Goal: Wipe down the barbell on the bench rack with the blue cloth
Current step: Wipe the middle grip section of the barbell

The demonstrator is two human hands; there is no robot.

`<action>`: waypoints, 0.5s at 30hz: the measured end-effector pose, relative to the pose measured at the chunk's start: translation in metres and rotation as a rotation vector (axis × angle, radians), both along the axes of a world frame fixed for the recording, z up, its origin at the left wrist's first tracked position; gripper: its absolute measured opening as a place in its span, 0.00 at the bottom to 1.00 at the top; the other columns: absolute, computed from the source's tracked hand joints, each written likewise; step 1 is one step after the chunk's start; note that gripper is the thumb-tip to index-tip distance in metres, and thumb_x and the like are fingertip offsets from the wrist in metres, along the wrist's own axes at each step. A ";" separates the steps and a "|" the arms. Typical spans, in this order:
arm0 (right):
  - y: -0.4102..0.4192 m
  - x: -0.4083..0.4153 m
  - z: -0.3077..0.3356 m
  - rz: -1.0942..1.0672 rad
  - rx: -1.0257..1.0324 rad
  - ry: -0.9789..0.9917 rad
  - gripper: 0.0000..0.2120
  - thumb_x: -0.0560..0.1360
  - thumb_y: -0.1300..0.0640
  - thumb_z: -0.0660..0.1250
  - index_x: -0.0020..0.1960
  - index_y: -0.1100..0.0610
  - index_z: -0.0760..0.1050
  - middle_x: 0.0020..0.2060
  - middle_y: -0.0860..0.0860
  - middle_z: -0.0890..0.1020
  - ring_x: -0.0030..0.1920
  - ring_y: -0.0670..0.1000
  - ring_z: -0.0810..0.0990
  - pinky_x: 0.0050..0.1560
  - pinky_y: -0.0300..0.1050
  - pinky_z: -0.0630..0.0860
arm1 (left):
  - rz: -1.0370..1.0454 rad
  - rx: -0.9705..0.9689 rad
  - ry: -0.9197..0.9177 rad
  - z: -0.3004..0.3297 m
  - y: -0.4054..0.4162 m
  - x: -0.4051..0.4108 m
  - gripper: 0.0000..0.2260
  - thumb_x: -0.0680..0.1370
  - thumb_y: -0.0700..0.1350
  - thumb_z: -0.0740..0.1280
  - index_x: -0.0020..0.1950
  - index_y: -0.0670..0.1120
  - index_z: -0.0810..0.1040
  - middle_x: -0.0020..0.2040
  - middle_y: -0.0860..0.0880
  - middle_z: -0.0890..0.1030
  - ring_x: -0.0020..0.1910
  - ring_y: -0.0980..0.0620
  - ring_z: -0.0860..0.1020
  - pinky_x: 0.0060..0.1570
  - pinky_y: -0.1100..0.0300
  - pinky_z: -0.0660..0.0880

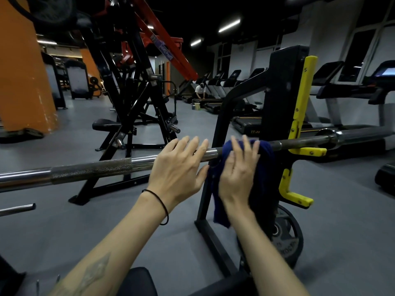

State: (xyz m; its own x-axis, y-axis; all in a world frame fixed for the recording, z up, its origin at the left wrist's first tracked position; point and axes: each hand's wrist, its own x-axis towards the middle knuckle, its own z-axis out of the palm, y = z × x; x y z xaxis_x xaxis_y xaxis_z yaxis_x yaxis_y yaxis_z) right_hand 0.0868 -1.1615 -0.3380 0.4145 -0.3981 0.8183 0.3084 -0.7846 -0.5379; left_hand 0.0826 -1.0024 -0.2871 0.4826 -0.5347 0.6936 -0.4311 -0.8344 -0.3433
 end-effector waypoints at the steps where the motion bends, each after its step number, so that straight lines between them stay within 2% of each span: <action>1: 0.009 -0.003 -0.003 0.033 -0.075 -0.014 0.23 0.86 0.52 0.51 0.79 0.54 0.68 0.80 0.54 0.65 0.84 0.54 0.50 0.83 0.56 0.46 | 0.000 0.002 0.009 0.001 -0.001 0.000 0.27 0.81 0.57 0.55 0.76 0.44 0.69 0.69 0.43 0.76 0.67 0.43 0.73 0.67 0.49 0.68; 4: -0.009 -0.009 -0.011 0.075 -0.458 -0.061 0.23 0.85 0.55 0.56 0.80 0.54 0.65 0.80 0.55 0.66 0.83 0.56 0.55 0.82 0.56 0.51 | 0.009 0.016 0.026 0.001 0.000 -0.002 0.26 0.81 0.55 0.56 0.76 0.44 0.68 0.70 0.43 0.75 0.69 0.42 0.72 0.69 0.47 0.67; 5: -0.025 -0.007 -0.011 0.051 -0.504 -0.058 0.23 0.85 0.54 0.56 0.80 0.54 0.65 0.80 0.55 0.66 0.83 0.55 0.56 0.82 0.58 0.53 | 0.015 0.024 0.026 0.001 0.000 -0.003 0.27 0.81 0.55 0.56 0.76 0.44 0.68 0.71 0.43 0.74 0.69 0.42 0.72 0.69 0.47 0.67; 6: -0.040 -0.004 -0.011 0.007 -0.475 -0.040 0.23 0.86 0.53 0.55 0.80 0.53 0.65 0.80 0.54 0.66 0.83 0.54 0.56 0.82 0.60 0.54 | 0.019 0.031 0.026 0.002 0.000 -0.004 0.27 0.81 0.55 0.56 0.77 0.44 0.68 0.71 0.43 0.74 0.70 0.42 0.72 0.70 0.47 0.67; 8: -0.059 0.002 -0.009 -0.066 -0.250 -0.008 0.23 0.86 0.51 0.52 0.80 0.52 0.66 0.80 0.52 0.65 0.83 0.52 0.54 0.81 0.62 0.52 | 0.023 0.036 0.025 0.001 0.000 -0.004 0.27 0.80 0.55 0.57 0.77 0.44 0.68 0.71 0.43 0.74 0.71 0.42 0.71 0.71 0.46 0.66; 10: -0.048 0.005 -0.007 -0.074 -0.034 0.001 0.24 0.86 0.49 0.50 0.80 0.52 0.67 0.81 0.51 0.63 0.83 0.52 0.51 0.82 0.62 0.48 | 0.031 0.017 0.023 0.000 -0.002 -0.004 0.27 0.80 0.55 0.56 0.76 0.44 0.68 0.71 0.43 0.74 0.71 0.42 0.71 0.72 0.45 0.65; 11: -0.035 0.005 -0.006 -0.058 0.011 -0.002 0.25 0.86 0.49 0.49 0.79 0.53 0.67 0.81 0.52 0.63 0.84 0.52 0.50 0.82 0.61 0.46 | 0.035 0.007 0.023 -0.001 -0.002 -0.004 0.27 0.80 0.55 0.57 0.76 0.44 0.68 0.71 0.43 0.74 0.71 0.42 0.71 0.72 0.45 0.65; 13: -0.011 0.000 -0.009 0.012 -0.075 -0.021 0.24 0.86 0.49 0.50 0.79 0.54 0.67 0.81 0.53 0.62 0.84 0.54 0.49 0.83 0.59 0.46 | 0.036 -0.007 0.012 -0.001 -0.004 -0.003 0.27 0.80 0.55 0.57 0.76 0.44 0.69 0.71 0.43 0.75 0.71 0.42 0.71 0.72 0.45 0.64; 15: -0.006 -0.006 -0.015 0.079 -0.284 -0.034 0.23 0.86 0.51 0.54 0.80 0.54 0.66 0.81 0.54 0.62 0.84 0.55 0.51 0.83 0.57 0.48 | 0.031 -0.009 0.001 -0.002 -0.005 -0.002 0.26 0.81 0.55 0.56 0.76 0.44 0.69 0.71 0.43 0.75 0.71 0.41 0.71 0.73 0.45 0.63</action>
